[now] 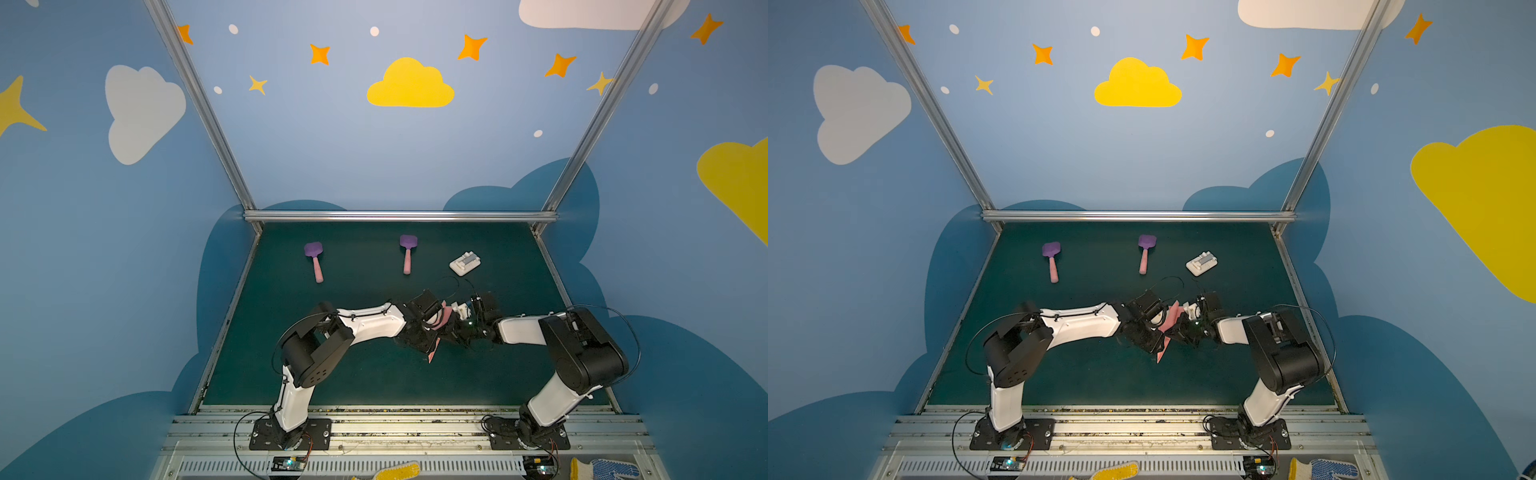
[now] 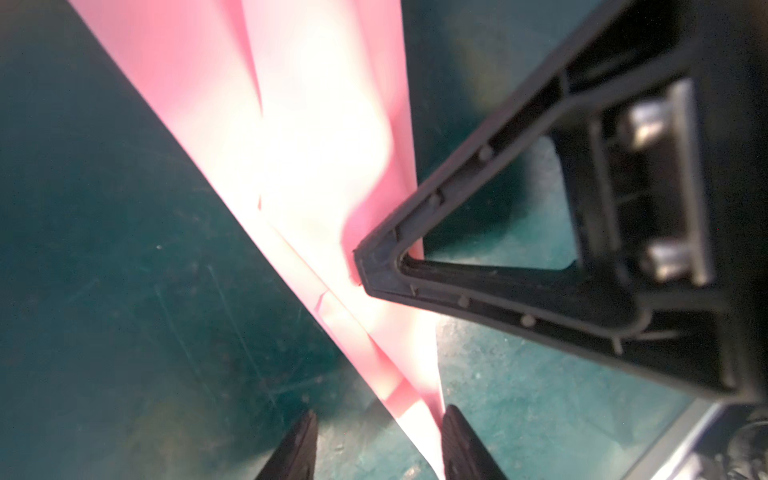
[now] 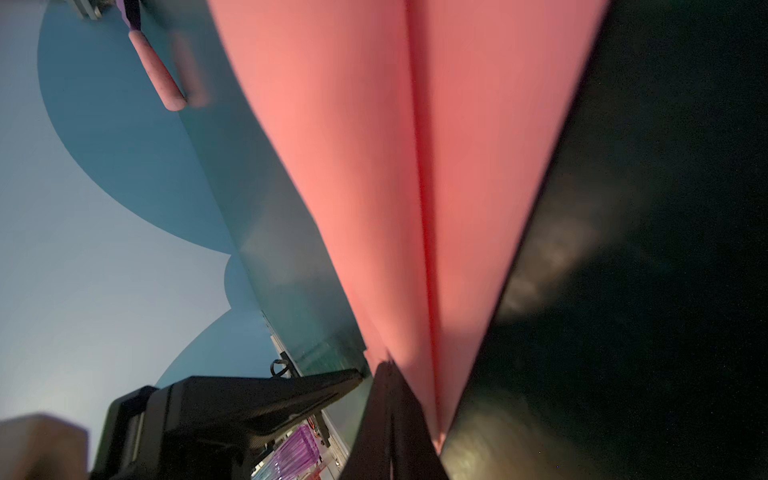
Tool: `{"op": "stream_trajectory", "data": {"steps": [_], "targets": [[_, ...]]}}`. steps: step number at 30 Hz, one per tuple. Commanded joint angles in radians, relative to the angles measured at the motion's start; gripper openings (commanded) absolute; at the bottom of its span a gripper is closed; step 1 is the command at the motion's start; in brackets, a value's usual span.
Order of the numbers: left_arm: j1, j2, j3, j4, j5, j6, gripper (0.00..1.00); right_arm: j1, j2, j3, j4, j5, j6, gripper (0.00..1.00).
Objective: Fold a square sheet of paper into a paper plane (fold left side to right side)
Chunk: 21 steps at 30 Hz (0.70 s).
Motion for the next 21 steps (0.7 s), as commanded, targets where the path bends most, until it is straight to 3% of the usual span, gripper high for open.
{"op": "stream_trajectory", "data": {"steps": [1,9,15,18,21], "targets": [[0.047,-0.02,-0.049,-0.018,0.025,-0.014,0.51,0.003,-0.001,-0.076,-0.048,0.133,0.094,0.0],[0.125,-0.12,-0.096,0.04,0.183,-0.127,0.52,0.011,-0.072,-0.141,-0.017,0.238,0.176,0.0],[0.109,-0.118,-0.121,0.143,0.306,-0.241,0.54,0.012,-0.057,-0.101,-0.036,0.202,0.143,0.0],[0.085,-0.099,-0.096,0.112,0.276,-0.214,0.56,0.012,-0.063,-0.085,-0.053,0.197,0.135,0.0],[0.048,-0.071,-0.043,0.016,0.176,-0.136,0.57,0.011,-0.075,-0.075,-0.076,0.198,0.125,0.0]]}}
